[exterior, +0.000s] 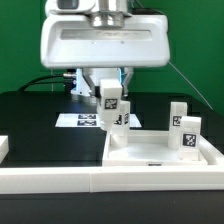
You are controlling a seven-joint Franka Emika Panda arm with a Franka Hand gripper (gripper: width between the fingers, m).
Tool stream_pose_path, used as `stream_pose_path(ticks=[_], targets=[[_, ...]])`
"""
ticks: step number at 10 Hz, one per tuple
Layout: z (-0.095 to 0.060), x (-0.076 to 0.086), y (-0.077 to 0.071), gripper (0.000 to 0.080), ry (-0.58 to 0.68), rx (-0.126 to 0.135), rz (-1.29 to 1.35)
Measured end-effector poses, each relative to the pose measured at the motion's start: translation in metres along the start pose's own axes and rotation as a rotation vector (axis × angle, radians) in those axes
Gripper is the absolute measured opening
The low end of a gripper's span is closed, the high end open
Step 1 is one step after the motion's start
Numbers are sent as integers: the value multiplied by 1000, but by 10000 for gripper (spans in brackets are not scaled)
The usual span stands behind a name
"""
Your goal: Assemble square table
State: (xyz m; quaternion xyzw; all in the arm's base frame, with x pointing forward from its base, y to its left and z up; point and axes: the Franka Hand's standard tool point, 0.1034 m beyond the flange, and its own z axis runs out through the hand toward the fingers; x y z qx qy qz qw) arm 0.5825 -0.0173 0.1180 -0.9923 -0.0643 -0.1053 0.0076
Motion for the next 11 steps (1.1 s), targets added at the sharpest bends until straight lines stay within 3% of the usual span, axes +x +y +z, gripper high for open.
stream_pose_path(ticks=[5, 7, 8, 11], targets=[[1, -1, 5, 290, -6, 0, -11], [2, 9, -2, 290, 5, 1, -5], [1, 14, -3, 290, 32, -10, -5], [-1, 18, 7, 290, 177, -103, -26]])
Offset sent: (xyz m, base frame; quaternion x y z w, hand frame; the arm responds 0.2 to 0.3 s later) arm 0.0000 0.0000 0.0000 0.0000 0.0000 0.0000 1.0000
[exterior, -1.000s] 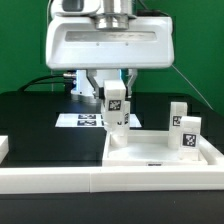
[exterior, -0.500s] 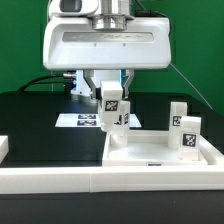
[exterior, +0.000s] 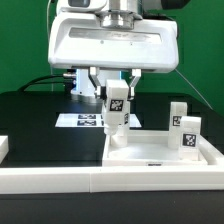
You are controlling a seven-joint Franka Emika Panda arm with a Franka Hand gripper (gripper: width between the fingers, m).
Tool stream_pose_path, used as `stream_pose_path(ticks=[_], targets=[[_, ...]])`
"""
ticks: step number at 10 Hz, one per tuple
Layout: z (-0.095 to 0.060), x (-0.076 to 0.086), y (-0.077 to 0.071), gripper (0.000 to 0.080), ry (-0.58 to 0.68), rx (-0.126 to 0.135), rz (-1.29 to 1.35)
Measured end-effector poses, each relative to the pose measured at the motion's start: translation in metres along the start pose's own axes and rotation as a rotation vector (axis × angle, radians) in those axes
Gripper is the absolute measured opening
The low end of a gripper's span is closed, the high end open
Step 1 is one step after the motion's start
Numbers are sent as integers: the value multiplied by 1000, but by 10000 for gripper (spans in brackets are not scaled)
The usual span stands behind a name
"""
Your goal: Assemble square table
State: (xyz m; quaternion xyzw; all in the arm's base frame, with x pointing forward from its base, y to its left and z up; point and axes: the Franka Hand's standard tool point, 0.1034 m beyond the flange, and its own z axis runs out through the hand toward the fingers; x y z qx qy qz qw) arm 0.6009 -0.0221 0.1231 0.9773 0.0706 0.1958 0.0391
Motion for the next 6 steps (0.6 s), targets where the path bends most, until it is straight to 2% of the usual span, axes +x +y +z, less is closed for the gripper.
stream_pose_path(ticks=[1, 2, 6], targets=[[0, -2, 3, 290, 28, -21, 0], [1, -4, -2, 290, 8, -6, 11], [3, -1, -10, 290, 22, -6, 7]])
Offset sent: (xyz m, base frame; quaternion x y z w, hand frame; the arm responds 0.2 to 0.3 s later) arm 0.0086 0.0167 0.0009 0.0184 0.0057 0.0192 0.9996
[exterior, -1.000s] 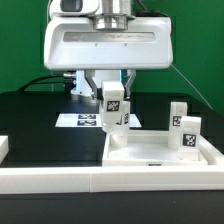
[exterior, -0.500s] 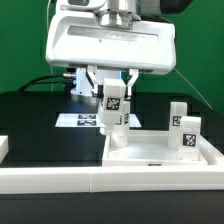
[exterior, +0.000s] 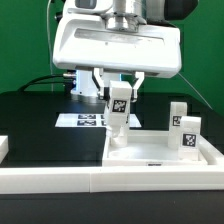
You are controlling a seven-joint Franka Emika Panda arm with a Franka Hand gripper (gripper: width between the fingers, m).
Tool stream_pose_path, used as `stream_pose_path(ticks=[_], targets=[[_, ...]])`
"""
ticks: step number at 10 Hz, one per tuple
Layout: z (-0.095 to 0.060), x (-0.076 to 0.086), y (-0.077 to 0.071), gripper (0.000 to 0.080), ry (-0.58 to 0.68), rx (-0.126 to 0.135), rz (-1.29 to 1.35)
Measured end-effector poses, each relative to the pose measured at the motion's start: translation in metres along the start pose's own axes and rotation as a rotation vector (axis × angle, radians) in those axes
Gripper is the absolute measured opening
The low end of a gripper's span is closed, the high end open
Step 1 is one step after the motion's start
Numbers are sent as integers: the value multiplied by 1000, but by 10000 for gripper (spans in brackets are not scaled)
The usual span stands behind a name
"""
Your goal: Assemble square table
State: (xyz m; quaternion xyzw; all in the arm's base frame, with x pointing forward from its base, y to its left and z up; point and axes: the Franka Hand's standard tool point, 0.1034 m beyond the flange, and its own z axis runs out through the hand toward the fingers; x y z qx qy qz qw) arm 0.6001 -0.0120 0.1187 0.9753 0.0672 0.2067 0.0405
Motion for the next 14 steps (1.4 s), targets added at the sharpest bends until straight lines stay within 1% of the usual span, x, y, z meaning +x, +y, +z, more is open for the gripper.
stream_pose_path(ticks=[2, 3, 4, 5, 7, 8, 9, 10, 11, 12, 14], targets=[[0, 0, 0, 290, -1, 0, 1], [1, -2, 4, 290, -3, -2, -10], [3, -8, 23, 290, -10, -6, -28], [9, -11, 29, 290, -19, 9, 3], [19, -12, 15, 290, -23, 40, 20], [21, -11, 11, 290, -28, 50, 27], [21, -7, 4, 290, -32, 62, 62], [18, -1, -7, 290, -41, 79, 84], [15, 4, -14, 290, -40, 72, 59], [16, 2, -12, 290, -43, 65, 56], [16, 2, -11, 290, -44, 65, 58]])
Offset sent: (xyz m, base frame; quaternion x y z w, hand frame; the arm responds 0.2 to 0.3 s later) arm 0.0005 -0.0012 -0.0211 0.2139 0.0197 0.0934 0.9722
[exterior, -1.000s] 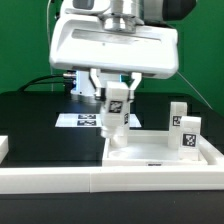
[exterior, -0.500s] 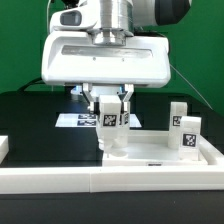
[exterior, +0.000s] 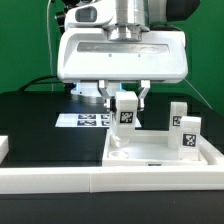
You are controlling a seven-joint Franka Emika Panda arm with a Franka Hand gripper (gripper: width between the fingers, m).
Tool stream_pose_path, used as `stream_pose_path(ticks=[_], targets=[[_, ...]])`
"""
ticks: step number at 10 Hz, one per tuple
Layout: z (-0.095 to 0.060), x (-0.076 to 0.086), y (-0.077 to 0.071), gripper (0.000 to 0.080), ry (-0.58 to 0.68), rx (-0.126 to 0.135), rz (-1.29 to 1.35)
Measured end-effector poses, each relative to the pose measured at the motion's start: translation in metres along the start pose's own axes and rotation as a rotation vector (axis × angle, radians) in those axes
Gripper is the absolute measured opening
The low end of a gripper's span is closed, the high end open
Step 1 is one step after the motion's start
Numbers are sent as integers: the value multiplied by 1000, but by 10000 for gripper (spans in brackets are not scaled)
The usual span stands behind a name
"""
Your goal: Assemble square table
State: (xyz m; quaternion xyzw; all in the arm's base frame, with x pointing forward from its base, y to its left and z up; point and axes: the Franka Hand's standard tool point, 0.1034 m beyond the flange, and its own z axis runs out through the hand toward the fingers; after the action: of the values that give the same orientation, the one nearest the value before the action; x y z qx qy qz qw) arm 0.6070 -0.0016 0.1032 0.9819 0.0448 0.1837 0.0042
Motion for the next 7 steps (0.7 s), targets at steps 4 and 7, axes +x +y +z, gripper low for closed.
stream_pose_path(ticks=[4, 7], targets=[[3, 0, -2, 290, 24, -12, 1], [4, -3, 5, 290, 57, -39, 2]])
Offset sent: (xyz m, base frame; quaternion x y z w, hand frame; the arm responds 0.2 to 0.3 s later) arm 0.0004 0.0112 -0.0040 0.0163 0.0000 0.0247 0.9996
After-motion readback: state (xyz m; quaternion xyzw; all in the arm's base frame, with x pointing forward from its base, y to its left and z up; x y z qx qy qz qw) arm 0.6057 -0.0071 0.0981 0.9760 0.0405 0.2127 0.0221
